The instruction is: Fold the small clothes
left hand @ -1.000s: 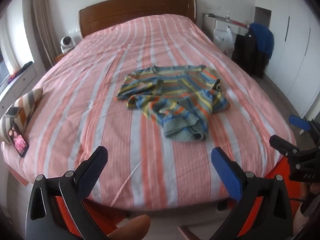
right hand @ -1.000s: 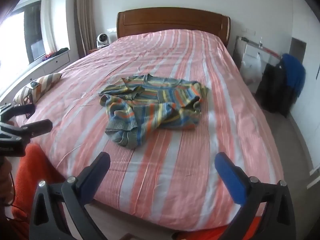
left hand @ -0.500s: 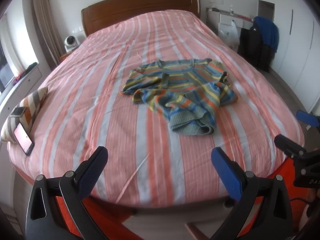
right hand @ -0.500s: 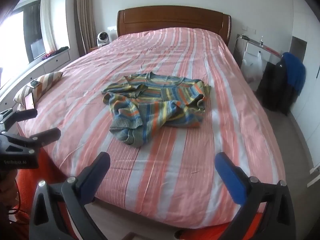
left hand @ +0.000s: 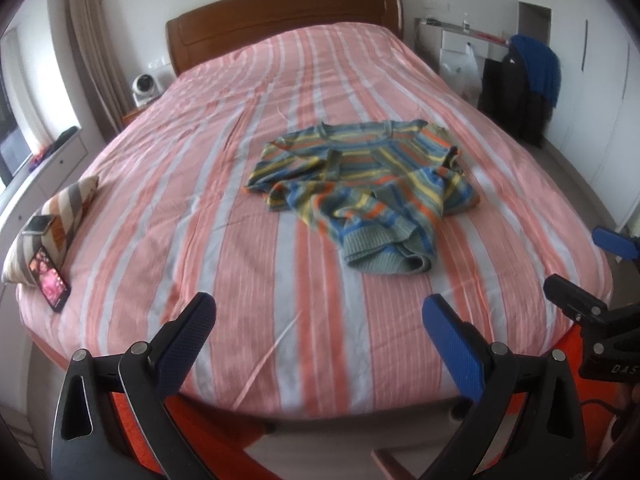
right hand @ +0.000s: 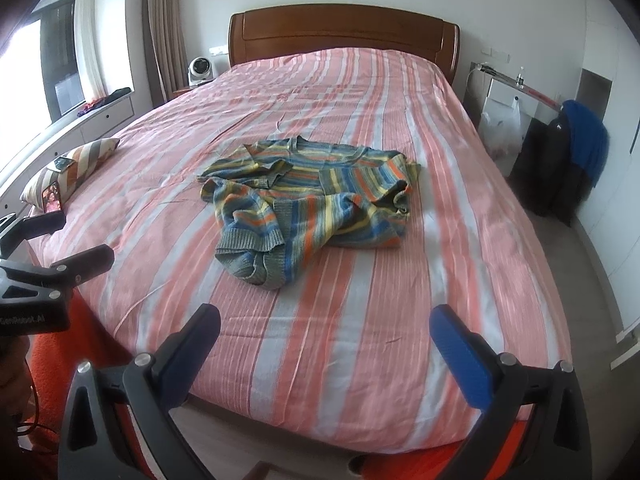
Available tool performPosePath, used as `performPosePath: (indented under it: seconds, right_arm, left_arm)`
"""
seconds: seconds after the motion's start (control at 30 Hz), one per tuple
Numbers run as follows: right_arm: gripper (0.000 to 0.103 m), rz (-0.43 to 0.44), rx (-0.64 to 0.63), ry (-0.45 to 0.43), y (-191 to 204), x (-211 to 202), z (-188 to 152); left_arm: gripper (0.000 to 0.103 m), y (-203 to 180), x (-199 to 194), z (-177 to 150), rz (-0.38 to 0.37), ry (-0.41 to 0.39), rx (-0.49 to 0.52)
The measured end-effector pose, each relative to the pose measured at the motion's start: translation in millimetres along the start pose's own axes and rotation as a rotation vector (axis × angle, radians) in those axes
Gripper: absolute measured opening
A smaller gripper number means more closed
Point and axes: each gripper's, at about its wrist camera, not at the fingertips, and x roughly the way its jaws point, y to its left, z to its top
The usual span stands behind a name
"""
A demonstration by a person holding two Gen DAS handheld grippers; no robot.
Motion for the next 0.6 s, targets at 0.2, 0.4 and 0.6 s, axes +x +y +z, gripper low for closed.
performPosePath:
  seconds: [0.2, 0.4, 0.6]
  right_arm:
    - [0.103, 0.002, 0.005, -0.002, 1.2, 0.2, -1.4]
    - [0.103, -0.005, 0.014, -0.018, -0.3, -3.7, 1.3]
    - [0.103, -0.011, 0.019, -0.009, -1.0, -1.4, 0.1]
  left_arm:
    - [0.103, -3.2, -0.8, -1.1, 0.002, -0.004, 0.009]
    - [0.103, -2.1, -0.8, -0.9, 0.009, -0.007, 0.009]
    - [0.103, -0.4, 2.7, -1.5, 0.016, 0.002, 0.011]
